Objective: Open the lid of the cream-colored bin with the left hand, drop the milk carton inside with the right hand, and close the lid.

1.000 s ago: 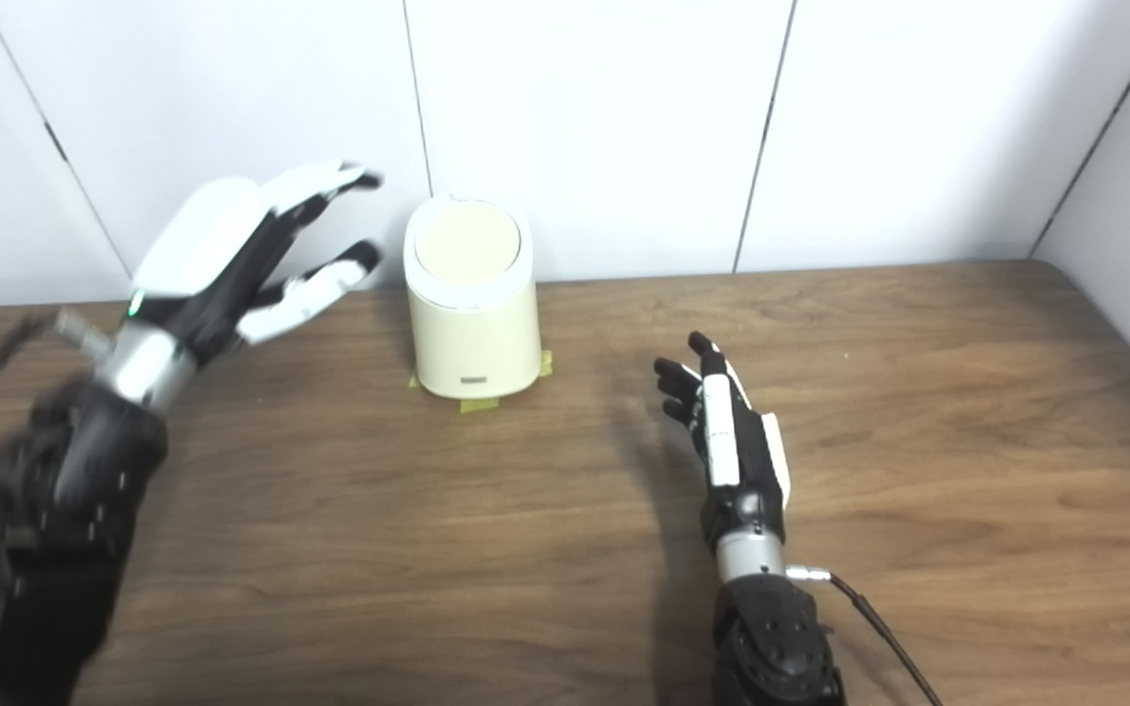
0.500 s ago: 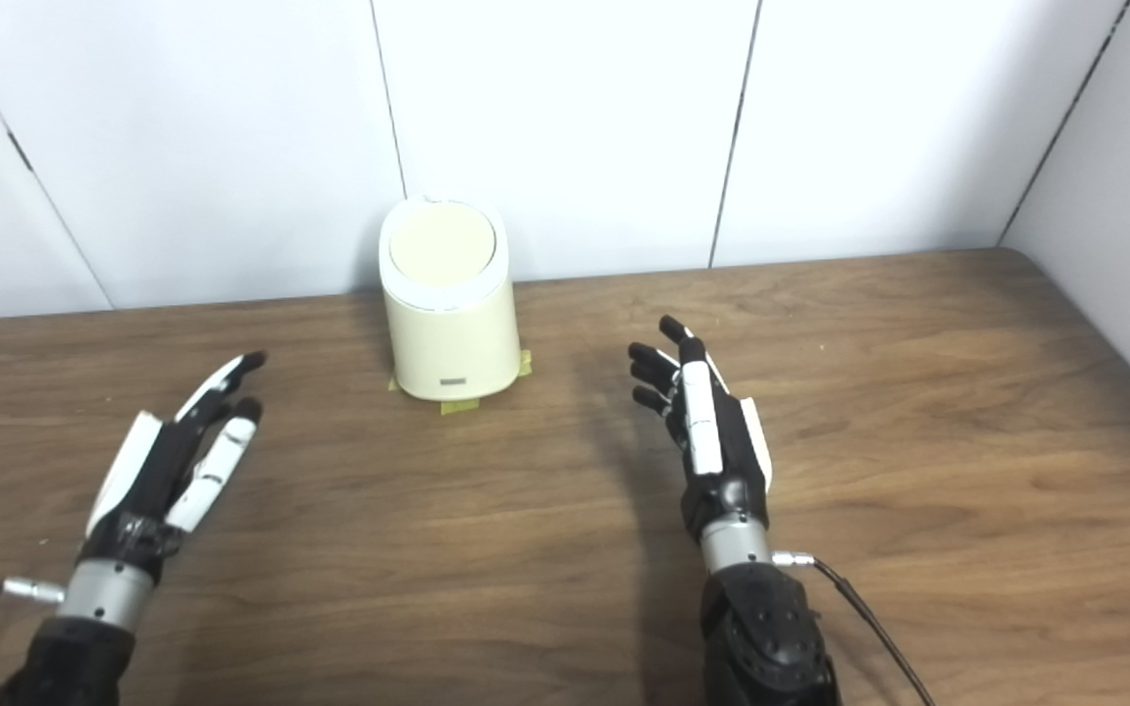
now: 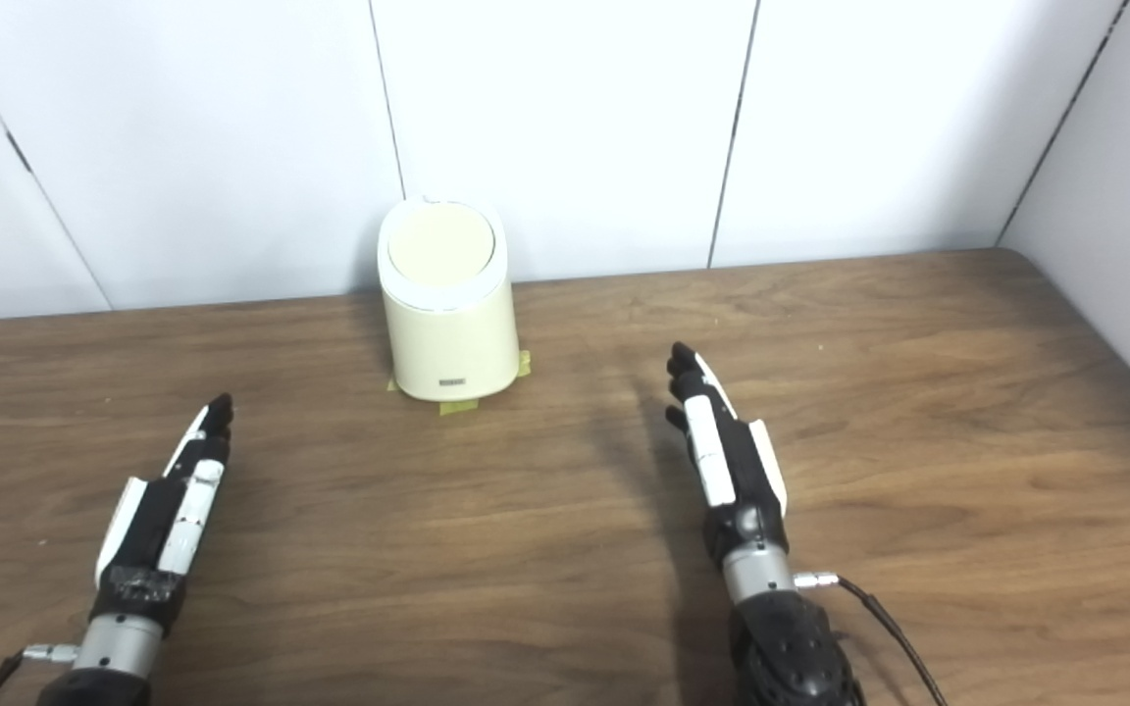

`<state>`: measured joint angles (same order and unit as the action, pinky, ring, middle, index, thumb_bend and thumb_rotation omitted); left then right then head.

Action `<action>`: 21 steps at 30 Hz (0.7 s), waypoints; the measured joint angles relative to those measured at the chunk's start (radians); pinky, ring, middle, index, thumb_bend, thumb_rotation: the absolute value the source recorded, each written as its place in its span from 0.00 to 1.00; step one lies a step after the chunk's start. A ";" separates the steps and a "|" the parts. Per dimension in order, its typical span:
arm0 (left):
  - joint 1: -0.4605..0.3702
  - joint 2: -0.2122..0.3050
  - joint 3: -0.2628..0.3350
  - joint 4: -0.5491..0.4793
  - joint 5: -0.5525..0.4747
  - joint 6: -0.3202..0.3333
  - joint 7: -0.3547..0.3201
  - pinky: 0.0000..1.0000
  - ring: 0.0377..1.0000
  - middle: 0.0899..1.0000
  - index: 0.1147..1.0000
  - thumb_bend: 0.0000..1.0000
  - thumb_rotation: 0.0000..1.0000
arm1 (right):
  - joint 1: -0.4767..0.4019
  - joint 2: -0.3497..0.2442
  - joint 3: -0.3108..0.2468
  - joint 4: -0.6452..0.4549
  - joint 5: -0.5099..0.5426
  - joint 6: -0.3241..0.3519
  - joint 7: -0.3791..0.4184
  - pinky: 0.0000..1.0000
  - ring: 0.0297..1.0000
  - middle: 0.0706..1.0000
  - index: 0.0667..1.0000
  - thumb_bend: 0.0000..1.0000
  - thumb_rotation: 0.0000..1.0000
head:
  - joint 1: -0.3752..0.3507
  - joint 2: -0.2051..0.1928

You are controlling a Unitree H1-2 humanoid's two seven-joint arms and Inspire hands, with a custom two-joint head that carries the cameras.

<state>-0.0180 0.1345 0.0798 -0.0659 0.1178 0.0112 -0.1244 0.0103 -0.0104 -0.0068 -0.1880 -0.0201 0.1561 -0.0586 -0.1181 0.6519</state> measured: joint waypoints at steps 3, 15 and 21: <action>-0.002 -0.015 0.028 0.024 -0.088 -0.037 0.004 0.99 0.99 1.00 1.00 0.46 1.00 | 0.019 -0.033 0.025 -0.001 -0.028 0.001 0.026 0.97 1.00 0.99 0.99 0.55 1.00 | 0.002 0.003; -0.032 -0.039 0.043 0.104 -0.147 -0.227 0.043 0.95 0.97 0.97 1.00 0.54 1.00 | 0.041 -0.064 0.005 -0.007 -0.007 0.000 0.060 0.96 1.00 0.99 1.00 0.59 1.00 | 0.041 0.009; -0.033 -0.039 0.038 0.106 -0.147 -0.228 0.050 0.94 0.96 0.96 0.99 0.54 1.00 | 0.048 -0.071 0.001 0.041 -0.013 -0.089 0.059 0.93 0.97 0.97 0.99 0.60 1.00 | 0.049 0.014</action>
<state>-0.0505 0.0953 0.1174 0.0404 -0.0288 -0.2171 -0.0743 0.0583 -0.0811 -0.0060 -0.1467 -0.0329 0.0672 0.0004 -0.0690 0.6657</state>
